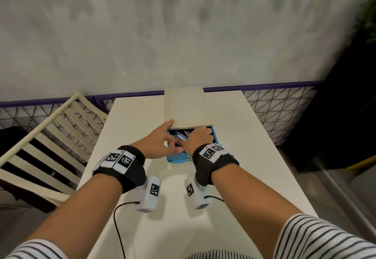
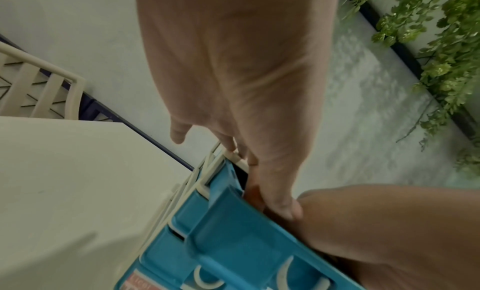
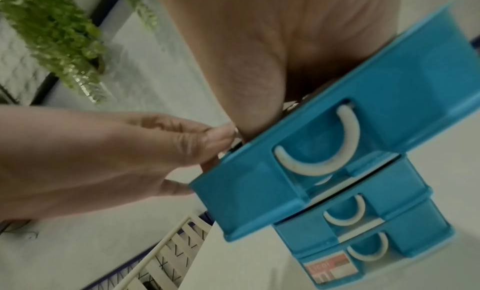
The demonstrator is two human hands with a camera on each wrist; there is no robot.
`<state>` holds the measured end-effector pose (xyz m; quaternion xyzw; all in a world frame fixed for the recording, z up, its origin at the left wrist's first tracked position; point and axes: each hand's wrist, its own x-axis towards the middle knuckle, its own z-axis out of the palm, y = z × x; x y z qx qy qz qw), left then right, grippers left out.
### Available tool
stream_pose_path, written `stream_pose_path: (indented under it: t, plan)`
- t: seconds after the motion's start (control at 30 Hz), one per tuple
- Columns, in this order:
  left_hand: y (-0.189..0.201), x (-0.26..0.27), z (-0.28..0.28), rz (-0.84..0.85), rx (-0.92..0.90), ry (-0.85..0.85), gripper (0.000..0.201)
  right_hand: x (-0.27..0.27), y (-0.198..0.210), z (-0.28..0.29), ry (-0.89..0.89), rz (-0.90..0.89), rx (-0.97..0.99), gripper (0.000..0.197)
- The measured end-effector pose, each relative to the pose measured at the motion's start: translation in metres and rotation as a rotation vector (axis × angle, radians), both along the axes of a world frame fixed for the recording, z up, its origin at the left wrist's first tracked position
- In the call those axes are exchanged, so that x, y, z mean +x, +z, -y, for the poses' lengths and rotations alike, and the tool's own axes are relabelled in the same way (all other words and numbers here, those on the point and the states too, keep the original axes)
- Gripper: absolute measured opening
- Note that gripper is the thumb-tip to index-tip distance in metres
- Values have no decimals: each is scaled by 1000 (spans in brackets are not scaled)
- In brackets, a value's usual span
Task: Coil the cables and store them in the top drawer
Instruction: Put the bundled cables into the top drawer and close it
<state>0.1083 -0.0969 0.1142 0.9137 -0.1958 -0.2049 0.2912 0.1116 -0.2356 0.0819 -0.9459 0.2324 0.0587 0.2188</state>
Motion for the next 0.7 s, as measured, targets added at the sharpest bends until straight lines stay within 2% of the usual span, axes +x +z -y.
stream_pose_path:
  t: [0.1, 0.17, 0.27, 0.37, 0.5, 0.6, 0.7]
  plan:
    - [-3, -1, 9, -78, -145, 140, 59, -3, -3, -1, 53, 12, -49, 100]
    - [-6, 1, 15, -36, -156, 213, 60, -5, -1, 0, 73, 18, -57, 99]
    - [-13, 8, 19, 233, 124, 198, 50, -3, -3, 0, 57, 26, -49, 82]
    - [-16, 5, 29, 358, 290, 162, 46, -2, -1, 4, 110, -15, -69, 81]
    - [-21, 5, 31, 449, 318, 165, 44, -12, 10, 26, 337, -65, 19, 89]
    - [-22, 5, 31, 471, 348, 137, 42, -32, 12, 46, 545, 47, 33, 64]
    - [-24, 3, 32, 481, 353, 136, 43, -52, 6, 67, 857, 229, -111, 39]
